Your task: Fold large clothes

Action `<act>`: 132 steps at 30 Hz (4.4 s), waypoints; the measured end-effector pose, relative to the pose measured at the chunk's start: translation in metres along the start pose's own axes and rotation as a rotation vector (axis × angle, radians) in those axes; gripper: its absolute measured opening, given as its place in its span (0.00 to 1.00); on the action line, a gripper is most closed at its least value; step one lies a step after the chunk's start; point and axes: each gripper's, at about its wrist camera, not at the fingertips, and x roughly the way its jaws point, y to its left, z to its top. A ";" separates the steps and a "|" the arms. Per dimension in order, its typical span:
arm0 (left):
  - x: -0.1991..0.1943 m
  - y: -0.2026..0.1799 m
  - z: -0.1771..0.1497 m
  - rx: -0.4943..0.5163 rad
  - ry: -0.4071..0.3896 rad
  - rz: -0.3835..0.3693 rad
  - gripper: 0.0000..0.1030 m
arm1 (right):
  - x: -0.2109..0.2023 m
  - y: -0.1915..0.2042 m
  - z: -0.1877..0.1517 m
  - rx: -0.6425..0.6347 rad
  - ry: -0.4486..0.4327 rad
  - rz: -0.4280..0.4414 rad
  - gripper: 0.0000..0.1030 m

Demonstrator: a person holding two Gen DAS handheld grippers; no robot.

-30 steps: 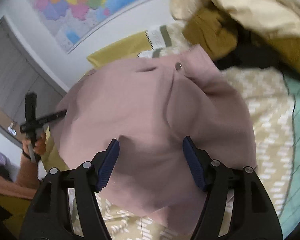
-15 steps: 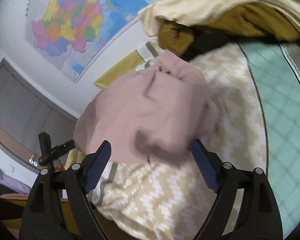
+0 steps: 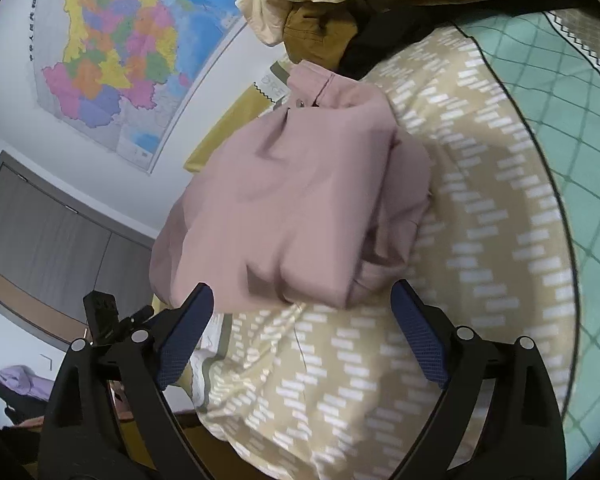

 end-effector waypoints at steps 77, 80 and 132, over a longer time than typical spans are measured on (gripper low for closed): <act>0.100 -0.064 0.076 0.050 -0.068 0.191 0.75 | 0.088 0.015 0.075 -0.026 -0.041 -0.031 0.79; 0.101 -0.066 0.078 0.049 -0.065 0.182 0.77 | 0.088 0.014 0.075 -0.032 -0.034 -0.041 0.75; 0.043 -0.060 0.168 0.059 -0.125 0.058 0.14 | 0.099 0.124 0.127 -0.238 -0.012 0.120 0.24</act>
